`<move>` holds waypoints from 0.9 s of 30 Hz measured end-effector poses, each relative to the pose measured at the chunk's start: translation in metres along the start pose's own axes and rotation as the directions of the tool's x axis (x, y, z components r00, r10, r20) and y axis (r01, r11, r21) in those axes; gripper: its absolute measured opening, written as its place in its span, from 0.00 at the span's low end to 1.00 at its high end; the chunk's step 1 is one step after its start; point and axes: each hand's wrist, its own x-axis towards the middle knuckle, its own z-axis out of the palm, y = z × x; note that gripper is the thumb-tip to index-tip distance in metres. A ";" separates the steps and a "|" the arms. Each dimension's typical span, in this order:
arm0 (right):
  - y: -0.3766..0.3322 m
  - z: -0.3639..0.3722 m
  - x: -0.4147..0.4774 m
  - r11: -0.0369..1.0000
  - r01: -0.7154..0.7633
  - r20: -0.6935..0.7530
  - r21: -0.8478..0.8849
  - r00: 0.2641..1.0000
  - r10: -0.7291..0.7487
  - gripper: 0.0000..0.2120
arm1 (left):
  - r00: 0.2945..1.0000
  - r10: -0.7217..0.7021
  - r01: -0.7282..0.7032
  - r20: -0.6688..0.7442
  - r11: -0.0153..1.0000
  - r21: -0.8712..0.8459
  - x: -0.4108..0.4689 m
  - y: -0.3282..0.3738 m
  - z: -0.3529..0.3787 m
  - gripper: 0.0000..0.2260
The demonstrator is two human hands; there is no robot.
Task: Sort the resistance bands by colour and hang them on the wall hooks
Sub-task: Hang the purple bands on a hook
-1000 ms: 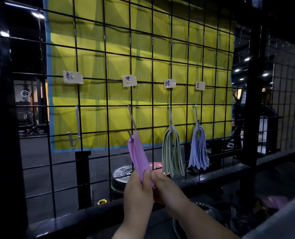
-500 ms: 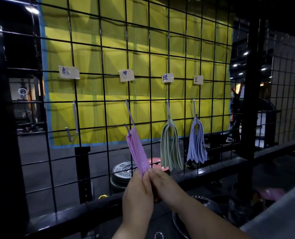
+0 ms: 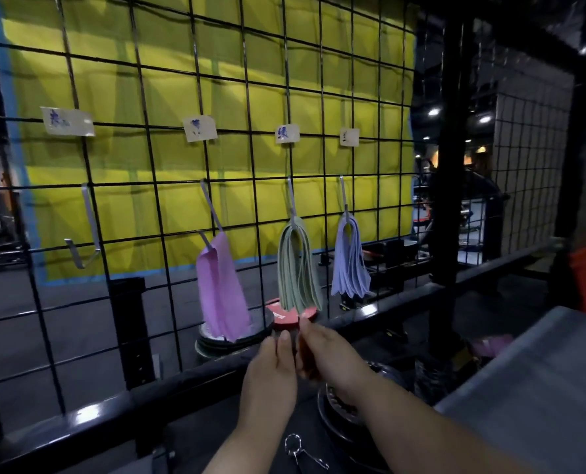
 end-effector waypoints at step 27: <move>0.102 -0.349 -0.261 0.911 -0.363 -0.762 0.196 0.528 0.374 0.19 | 0.462 0.033 0.037 0.886 0.998 -0.056 -0.210 0.115 0.387 0.14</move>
